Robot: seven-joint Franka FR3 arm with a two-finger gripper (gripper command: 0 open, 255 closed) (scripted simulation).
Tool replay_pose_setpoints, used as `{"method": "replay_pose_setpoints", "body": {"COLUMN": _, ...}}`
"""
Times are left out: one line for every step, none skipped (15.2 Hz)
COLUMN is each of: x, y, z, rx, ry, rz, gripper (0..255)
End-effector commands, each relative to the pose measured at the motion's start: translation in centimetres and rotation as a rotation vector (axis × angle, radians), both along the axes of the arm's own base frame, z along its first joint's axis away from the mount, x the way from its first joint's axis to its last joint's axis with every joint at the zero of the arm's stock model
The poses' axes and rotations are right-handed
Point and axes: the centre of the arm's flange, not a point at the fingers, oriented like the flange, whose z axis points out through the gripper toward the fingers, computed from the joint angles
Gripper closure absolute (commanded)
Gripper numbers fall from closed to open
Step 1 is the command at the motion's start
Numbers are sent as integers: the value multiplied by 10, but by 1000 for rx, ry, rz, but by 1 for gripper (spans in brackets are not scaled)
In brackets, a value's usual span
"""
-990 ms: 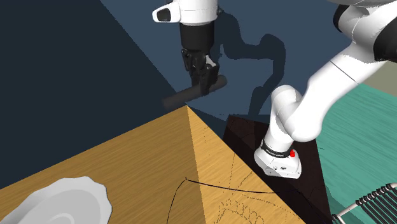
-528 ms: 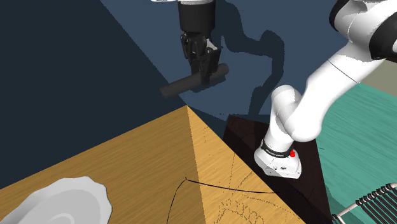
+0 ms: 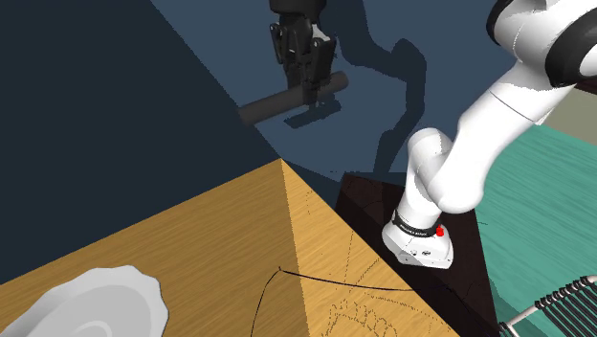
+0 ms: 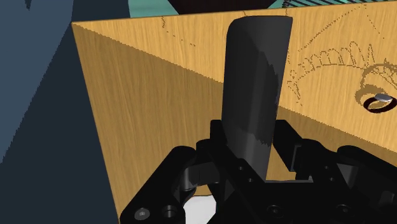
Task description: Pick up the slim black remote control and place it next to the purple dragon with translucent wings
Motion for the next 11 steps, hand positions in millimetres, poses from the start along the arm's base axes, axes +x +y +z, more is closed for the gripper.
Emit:
{"method": "replay_pose_setpoints", "body": {"x": 0, "y": 1, "z": 11, "rx": 0, "ry": 0, "rz": 0, "gripper": 255}}
{"method": "replay_pose_setpoints", "body": {"x": 0, "y": 1, "z": 16, "rx": 0, "ry": 0, "rz": 0, "gripper": 255}}
{"method": "replay_pose_setpoints", "body": {"x": 0, "y": 1, "z": 21, "rx": 0, "ry": 0, "rz": 0, "gripper": 255}}
{"method": "replay_pose_setpoints", "body": {"x": -6, "y": 12, "z": 21, "rx": 0, "ry": 0, "rz": 0, "gripper": 255}}
{"method": "replay_pose_setpoints", "body": {"x": -12, "y": 24, "z": 21, "rx": 0, "ry": 0, "rz": 0, "gripper": 255}}
{"method": "replay_pose_setpoints", "body": {"x": -18, "y": 35, "z": 21, "rx": 0, "ry": 0, "rz": 0, "gripper": 255}}
{"method": "replay_pose_setpoints", "body": {"x": -25, "y": 47, "z": 21, "rx": 0, "ry": 0, "rz": 0, "gripper": 255}}
{"method": "replay_pose_setpoints", "body": {"x": -31, "y": 59, "z": 21, "rx": 0, "ry": 0, "rz": 0, "gripper": 255}}
{"method": "replay_pose_setpoints", "body": {"x": -37, "y": 70, "z": 21, "rx": 0, "ry": 0, "rz": 0, "gripper": 255}}
{"method": "replay_pose_setpoints", "body": {"x": -43, "y": 82, "z": 21, "rx": 0, "ry": 0, "rz": 0, "gripper": 255}}
{"method": "replay_pose_setpoints", "body": {"x": -50, "y": 94, "z": 21, "rx": 0, "ry": 0, "rz": 0, "gripper": 255}}
